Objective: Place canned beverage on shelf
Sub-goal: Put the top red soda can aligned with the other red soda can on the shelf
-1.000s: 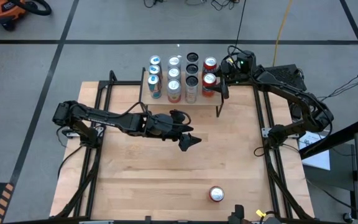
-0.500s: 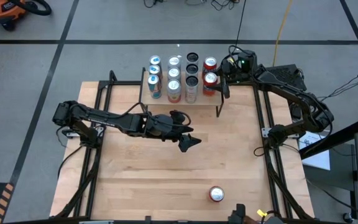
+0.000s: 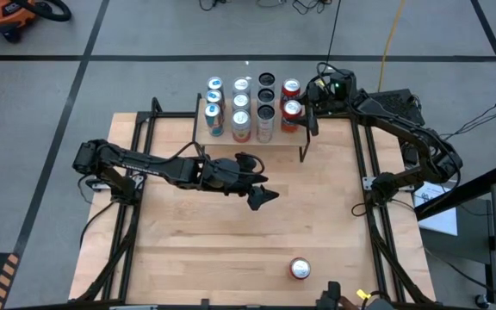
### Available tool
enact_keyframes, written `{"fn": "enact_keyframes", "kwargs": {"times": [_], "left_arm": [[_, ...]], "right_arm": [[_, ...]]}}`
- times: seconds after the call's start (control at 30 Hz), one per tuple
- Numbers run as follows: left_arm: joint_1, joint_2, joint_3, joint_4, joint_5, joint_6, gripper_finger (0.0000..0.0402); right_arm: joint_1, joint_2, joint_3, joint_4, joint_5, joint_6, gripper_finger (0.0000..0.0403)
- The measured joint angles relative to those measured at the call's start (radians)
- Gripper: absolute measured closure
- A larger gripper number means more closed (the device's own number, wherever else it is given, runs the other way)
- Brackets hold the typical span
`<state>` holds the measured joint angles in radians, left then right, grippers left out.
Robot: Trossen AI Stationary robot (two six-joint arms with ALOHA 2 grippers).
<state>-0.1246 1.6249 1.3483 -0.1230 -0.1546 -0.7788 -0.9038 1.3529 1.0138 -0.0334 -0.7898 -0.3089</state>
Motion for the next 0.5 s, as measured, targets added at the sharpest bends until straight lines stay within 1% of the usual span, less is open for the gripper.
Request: {"fn": "enact_keyframes", "kwargs": {"times": [0.1, 0.33, 0.5], "left_arm": [[0.000, 0.000, 0.000, 0.000, -0.010, 0.000, 0.0002], [0.000, 0.000, 0.000, 0.000, -0.014, 0.001, 0.0002], [0.000, 0.000, 0.000, 0.000, -0.013, 0.001, 0.0002]], "right_arm": [[-0.005, 0.000, 0.000, -0.002, -0.001, 0.007, 0.0109], [-0.021, 0.000, 0.000, -0.004, 0.000, 0.032, 0.0054], [-0.021, -0.017, 0.000, 0.002, -0.003, 0.037, 0.0048]]}}
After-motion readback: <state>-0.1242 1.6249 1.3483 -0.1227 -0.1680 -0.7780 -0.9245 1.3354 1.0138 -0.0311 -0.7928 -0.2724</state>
